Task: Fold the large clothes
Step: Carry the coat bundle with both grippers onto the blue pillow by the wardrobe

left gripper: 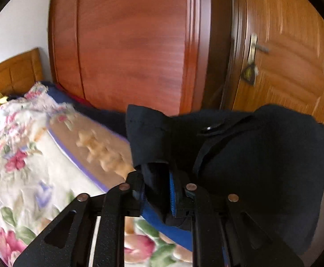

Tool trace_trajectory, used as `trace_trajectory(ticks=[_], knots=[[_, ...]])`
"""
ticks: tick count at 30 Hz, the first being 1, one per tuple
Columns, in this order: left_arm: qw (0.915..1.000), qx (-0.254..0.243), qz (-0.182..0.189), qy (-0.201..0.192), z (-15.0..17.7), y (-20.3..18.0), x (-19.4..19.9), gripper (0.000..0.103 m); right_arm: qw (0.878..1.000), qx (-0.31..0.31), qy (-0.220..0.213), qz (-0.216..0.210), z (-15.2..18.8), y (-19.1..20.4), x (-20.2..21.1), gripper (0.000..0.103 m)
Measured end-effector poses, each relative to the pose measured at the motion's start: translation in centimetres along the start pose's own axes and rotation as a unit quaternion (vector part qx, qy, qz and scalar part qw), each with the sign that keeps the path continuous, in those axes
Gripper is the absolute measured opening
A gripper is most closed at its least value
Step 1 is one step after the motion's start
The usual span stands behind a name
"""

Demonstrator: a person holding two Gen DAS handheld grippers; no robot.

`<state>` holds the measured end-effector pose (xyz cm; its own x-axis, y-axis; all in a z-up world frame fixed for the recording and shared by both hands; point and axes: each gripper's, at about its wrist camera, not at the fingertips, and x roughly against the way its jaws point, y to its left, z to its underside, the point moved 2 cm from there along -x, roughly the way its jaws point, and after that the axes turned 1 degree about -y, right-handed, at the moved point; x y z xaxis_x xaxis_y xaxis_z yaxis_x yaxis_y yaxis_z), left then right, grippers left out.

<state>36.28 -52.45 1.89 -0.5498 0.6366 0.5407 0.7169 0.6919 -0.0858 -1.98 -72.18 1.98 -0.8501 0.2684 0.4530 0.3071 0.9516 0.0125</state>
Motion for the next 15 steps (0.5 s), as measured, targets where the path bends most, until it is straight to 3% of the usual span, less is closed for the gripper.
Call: trace_trajectory(ticks=[3, 7, 11, 15], knots=[[0.9994, 0.011, 0.006, 0.034, 1.6, 0.0, -1.5, 0.026, 0.999, -0.005, 0.019, 0.042, 1.4, -1.2, -1.8, 0.025], [0.9993, -0.022, -0.009, 0.028, 3.0, -0.7, 0.1, 0.036, 0.998, -0.026, 0.010, 0.062, 0.8, -0.3, -2.4, 0.041], [0.9987, -0.039, 0.006, 0.032, 3.8, -1.7, 1.7, 0.046, 0.995, -0.009, -0.038, 0.095, -0.9, 2.1, -0.6, 0.063], [0.9986, -0.048, 0.010, 0.019, 4.8, -1.5, 3.6, 0.049, 0.991, 0.014, -0.085, 0.099, -1.7, 5.3, 1.6, 0.067]])
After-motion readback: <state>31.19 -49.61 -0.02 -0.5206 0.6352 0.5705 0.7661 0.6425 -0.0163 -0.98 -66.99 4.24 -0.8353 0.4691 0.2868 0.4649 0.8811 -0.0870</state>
